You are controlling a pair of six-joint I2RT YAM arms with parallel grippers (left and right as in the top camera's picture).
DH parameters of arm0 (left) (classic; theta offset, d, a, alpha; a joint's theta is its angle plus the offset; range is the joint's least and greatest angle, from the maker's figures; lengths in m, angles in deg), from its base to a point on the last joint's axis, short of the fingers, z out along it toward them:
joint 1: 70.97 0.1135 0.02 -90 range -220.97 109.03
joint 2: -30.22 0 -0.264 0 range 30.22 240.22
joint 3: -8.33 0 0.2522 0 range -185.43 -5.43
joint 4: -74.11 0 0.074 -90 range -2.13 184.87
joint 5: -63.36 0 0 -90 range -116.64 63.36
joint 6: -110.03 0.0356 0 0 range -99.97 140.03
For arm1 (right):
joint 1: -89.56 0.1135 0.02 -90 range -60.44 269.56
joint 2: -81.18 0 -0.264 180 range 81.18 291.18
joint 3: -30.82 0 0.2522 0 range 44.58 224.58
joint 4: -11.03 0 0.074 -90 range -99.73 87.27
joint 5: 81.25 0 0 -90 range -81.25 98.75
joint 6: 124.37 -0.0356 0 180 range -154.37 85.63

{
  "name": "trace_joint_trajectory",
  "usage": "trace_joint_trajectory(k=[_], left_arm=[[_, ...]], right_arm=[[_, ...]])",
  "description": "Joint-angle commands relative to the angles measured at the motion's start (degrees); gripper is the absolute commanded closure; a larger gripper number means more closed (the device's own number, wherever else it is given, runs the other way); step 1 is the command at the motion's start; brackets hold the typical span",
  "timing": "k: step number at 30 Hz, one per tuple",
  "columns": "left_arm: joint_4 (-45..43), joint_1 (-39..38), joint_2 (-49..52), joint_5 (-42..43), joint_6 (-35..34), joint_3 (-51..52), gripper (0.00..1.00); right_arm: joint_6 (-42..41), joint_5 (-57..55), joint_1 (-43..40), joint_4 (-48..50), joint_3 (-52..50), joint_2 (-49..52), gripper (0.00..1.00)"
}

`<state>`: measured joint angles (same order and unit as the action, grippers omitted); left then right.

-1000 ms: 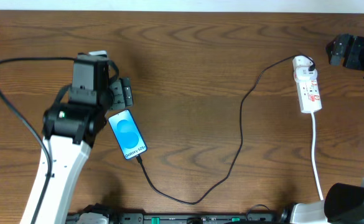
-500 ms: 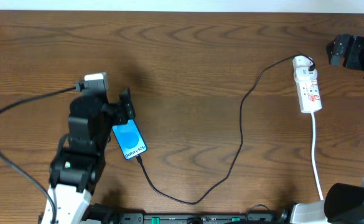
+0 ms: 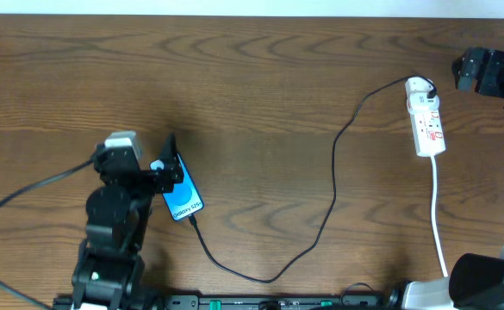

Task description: Plug charger to phone and switch on socket

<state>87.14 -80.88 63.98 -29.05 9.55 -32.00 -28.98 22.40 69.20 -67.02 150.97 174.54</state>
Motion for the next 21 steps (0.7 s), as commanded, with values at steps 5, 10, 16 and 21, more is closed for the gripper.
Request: trace_joint_trajectory(k=[5, 10, 16, 21], left_arm=[[-3.91, 1.42, -9.11, 0.33, -0.35, 6.69, 0.11], [-7.91, 1.88, -13.57, 0.24, -0.55, 10.6, 0.11], [-15.04, 1.99, -21.46, 0.22, -0.52, 17.94, 0.11], [-21.14, 2.8, -26.86, 0.37, -1.01, 23.32, 0.11]], right_arm=[[-0.63, -0.02, 0.17, -0.04, 0.09, -0.02, 0.01], [-0.63, -0.02, 0.17, -0.04, 0.09, -0.02, 0.01], [-0.63, -0.02, 0.17, -0.04, 0.09, -0.02, 0.01], [-0.63, -0.02, 0.17, -0.04, 0.09, -0.02, 0.01]])
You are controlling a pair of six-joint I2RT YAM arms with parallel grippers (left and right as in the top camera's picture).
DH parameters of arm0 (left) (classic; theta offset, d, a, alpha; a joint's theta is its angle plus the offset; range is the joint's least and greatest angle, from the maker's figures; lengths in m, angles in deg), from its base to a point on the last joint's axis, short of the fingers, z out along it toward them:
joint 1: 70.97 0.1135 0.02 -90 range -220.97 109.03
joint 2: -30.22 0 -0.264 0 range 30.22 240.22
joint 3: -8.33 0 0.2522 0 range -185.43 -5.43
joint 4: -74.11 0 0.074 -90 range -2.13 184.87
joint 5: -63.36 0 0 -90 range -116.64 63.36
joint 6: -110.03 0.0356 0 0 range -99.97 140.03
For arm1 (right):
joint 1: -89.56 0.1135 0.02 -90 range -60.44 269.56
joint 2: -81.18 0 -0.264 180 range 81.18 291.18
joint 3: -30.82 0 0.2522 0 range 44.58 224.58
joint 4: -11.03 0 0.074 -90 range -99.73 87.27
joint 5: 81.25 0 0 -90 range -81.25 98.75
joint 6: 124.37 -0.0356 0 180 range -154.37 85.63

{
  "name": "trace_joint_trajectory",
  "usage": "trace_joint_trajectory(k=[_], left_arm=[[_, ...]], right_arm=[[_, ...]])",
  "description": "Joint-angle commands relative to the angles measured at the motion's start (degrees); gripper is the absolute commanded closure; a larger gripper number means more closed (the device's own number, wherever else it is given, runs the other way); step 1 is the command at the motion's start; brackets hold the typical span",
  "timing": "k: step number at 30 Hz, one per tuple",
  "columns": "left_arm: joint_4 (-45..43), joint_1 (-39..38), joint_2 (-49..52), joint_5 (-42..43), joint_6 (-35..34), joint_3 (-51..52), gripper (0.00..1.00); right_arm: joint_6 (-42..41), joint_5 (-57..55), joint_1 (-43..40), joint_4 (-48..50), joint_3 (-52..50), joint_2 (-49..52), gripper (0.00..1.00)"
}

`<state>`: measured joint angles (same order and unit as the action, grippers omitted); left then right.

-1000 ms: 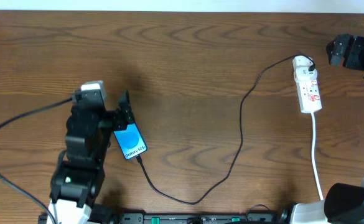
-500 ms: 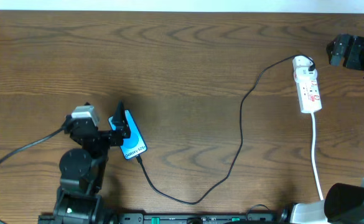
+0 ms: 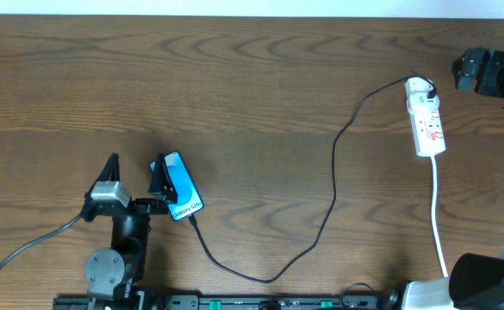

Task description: Plug charger to phone and switch on socket

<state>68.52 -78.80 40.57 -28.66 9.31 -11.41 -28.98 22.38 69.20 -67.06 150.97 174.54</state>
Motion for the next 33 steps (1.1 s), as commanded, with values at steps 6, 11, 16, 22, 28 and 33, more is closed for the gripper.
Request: trace_joint_trajectory(k=[6, 11, 16, 22, 28, 33], left_arm=[[-1.57, 2.25, -10.27, 0.09, -0.96, 5.75, 0.11], [0.72, 3.61, -10.27, 0.11, -0.96, 5.75, 0.11], [6.49, 4.63, -10.27, 0.07, -0.92, 5.75, 0.11], [13.18, 4.68, -10.27, 0.09, 2.82, 5.75, 0.11], [20.79, 4.68, -10.27, 0.09, 5.86, 5.75, 0.11], [23.41, 5.31, -10.27, 0.61, 6.27, 5.75, 0.11]], right_arm=[[-0.63, 0.0, 0.17, 0.02, 0.09, -0.02, 0.01], [-0.63, 0.0, 0.17, 0.02, 0.09, -0.02, 0.01], [-0.63, 0.0, 0.17, 0.0, 0.09, -0.02, 0.01], [-0.63, 0.0, 0.17, 0.0, 0.09, -0.02, 0.01], [-0.63, 0.0, 0.15, 0.0, 0.09, -0.02, 0.01], [-0.63, 0.0, 0.17, 0.0, 0.09, -0.02, 0.01]])
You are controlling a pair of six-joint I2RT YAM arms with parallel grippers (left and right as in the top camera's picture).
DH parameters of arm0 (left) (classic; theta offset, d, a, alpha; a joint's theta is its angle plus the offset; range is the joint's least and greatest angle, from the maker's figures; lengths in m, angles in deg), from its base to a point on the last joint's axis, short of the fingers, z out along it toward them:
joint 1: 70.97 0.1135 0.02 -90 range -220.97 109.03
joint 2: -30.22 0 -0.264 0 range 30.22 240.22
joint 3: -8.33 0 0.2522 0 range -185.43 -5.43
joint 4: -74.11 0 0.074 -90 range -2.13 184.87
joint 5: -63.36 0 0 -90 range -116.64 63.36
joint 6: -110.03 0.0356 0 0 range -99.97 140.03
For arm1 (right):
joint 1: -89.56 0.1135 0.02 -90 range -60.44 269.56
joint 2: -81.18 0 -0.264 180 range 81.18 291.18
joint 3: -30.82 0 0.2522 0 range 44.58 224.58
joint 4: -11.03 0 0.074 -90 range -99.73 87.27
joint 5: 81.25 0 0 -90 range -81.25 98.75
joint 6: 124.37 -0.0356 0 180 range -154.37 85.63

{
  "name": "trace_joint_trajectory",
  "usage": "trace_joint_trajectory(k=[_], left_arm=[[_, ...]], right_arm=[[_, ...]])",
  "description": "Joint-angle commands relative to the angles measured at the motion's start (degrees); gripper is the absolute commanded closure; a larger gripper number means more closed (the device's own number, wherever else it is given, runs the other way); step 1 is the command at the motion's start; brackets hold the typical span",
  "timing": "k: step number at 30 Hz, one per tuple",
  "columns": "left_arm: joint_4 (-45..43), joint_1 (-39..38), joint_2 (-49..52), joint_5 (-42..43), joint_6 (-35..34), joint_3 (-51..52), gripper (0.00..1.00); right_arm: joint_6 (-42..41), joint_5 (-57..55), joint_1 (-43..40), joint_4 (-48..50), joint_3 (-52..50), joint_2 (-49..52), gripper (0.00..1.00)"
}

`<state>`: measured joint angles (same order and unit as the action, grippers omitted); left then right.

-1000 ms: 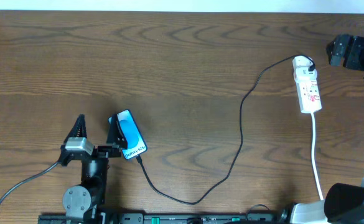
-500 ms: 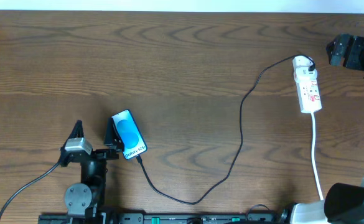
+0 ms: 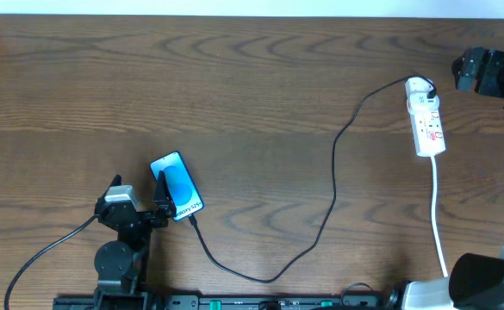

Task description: Plug charger to phone and switch on socket

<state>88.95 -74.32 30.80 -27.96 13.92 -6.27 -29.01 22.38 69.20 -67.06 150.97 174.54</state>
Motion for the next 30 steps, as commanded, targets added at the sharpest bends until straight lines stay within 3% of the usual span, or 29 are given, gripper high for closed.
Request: trace_joint_trajectory(k=[1, 30], left_arm=[[2.93, 1.05, -0.5, 0.24, 1.77, 0.61, 0.11], [3.15, 2.32, -0.5, 2.16, 4.5, 0.61, 0.11]], right_arm=[[-0.61, 0.0, 0.17, 0.0, 0.09, -0.02, 0.01], [-0.61, 0.0, 0.17, 0.02, 0.09, -0.02, 0.01]])
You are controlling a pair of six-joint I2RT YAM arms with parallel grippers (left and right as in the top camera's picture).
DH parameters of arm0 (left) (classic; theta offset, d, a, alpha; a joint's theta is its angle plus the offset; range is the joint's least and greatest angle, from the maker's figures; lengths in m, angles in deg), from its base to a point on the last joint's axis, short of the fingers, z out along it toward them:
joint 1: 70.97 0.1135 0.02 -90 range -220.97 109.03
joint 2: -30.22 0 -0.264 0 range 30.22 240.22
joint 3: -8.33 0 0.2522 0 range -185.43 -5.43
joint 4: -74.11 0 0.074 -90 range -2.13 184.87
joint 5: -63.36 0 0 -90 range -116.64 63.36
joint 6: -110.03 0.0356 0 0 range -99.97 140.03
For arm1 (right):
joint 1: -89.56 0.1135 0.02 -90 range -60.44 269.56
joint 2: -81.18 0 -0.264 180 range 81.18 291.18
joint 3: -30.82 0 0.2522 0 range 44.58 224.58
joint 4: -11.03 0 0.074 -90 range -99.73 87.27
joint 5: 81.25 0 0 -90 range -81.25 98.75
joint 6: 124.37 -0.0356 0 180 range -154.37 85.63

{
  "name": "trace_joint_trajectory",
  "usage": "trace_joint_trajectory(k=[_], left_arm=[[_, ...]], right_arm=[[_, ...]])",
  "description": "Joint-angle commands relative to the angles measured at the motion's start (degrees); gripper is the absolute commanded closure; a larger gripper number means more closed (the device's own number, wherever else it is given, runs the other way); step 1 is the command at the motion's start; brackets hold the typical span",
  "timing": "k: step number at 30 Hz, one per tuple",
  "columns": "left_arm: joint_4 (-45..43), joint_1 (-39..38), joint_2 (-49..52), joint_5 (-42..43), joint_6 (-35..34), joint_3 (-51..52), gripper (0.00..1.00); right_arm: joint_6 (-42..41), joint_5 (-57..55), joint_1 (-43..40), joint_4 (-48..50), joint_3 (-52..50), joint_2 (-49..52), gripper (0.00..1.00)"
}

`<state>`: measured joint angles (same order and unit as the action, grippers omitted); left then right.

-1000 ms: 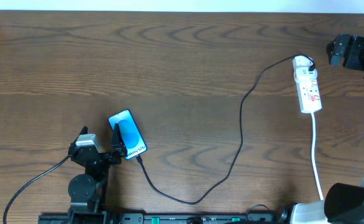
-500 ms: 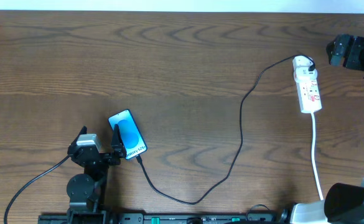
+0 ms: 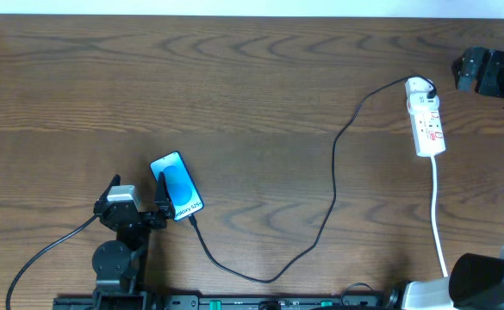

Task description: Plug charger to phone and switch on socket

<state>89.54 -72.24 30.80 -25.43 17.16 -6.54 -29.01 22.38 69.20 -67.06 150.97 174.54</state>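
A blue phone (image 3: 175, 183) lies flat on the wooden table (image 3: 252, 77) at the near left. The black charger cable (image 3: 332, 198) is joined to its near end, loops along the table, and runs up to a white plug (image 3: 419, 86) in the white power strip (image 3: 426, 122). The state of the strip's switch is too small to read. My left gripper (image 3: 137, 198) sits just left of and nearer than the phone, open, holding nothing. The right gripper (image 3: 482, 71) is at the far right edge beside the strip's top end, and its fingers cannot be made out.
The strip's white lead (image 3: 438, 215) runs toward the near edge at the right. The right arm's base (image 3: 484, 282) fills the near right corner. A black rail (image 3: 234, 303) lines the near edge.
At first my left gripper was over the phone's far end, covering part of it, with the cable in the phone. Then it stood wide open, one finger at the phone's left edge. After that it was drawn back to the near side, where it stays, the phone fully in view.
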Motion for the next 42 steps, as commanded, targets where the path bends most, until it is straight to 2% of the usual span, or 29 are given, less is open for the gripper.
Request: trace_joint_trajectory(k=[1, 9, 15, 21, 23, 42], left_arm=[[2.56, 0.24, -0.5, -0.33, 1.55, 0.87, 0.11], [2.54, 0.24, -0.5, 0.04, 3.23, 0.87, 0.11], [2.23, 0.24, -0.5, 3.78, 9.62, 0.87, 0.11], [2.21, 0.24, -0.5, 3.85, 9.49, 0.87, 0.11], [2.21, 0.24, -0.5, 3.72, 7.5, 0.87, 0.11], [2.12, 0.24, -0.35, 3.72, 7.54, 0.87, 0.11]], right_arm=[[-0.61, 0.0, 0.17, 0.0, 0.09, -0.02, 0.01], [-0.61, 0.0, 0.17, 0.02, 0.09, -0.02, 0.01], [-0.61, 0.0, 0.17, 0.0, 0.09, -0.02, 0.01], [-0.61, 0.0, 0.15, 0.02, 0.09, -0.02, 0.01], [-0.61, 0.0, 0.17, 0.0, 0.09, -0.02, 0.01], [-0.61, 0.0, 0.15, 0.02, 0.09, -0.02, 0.01]])
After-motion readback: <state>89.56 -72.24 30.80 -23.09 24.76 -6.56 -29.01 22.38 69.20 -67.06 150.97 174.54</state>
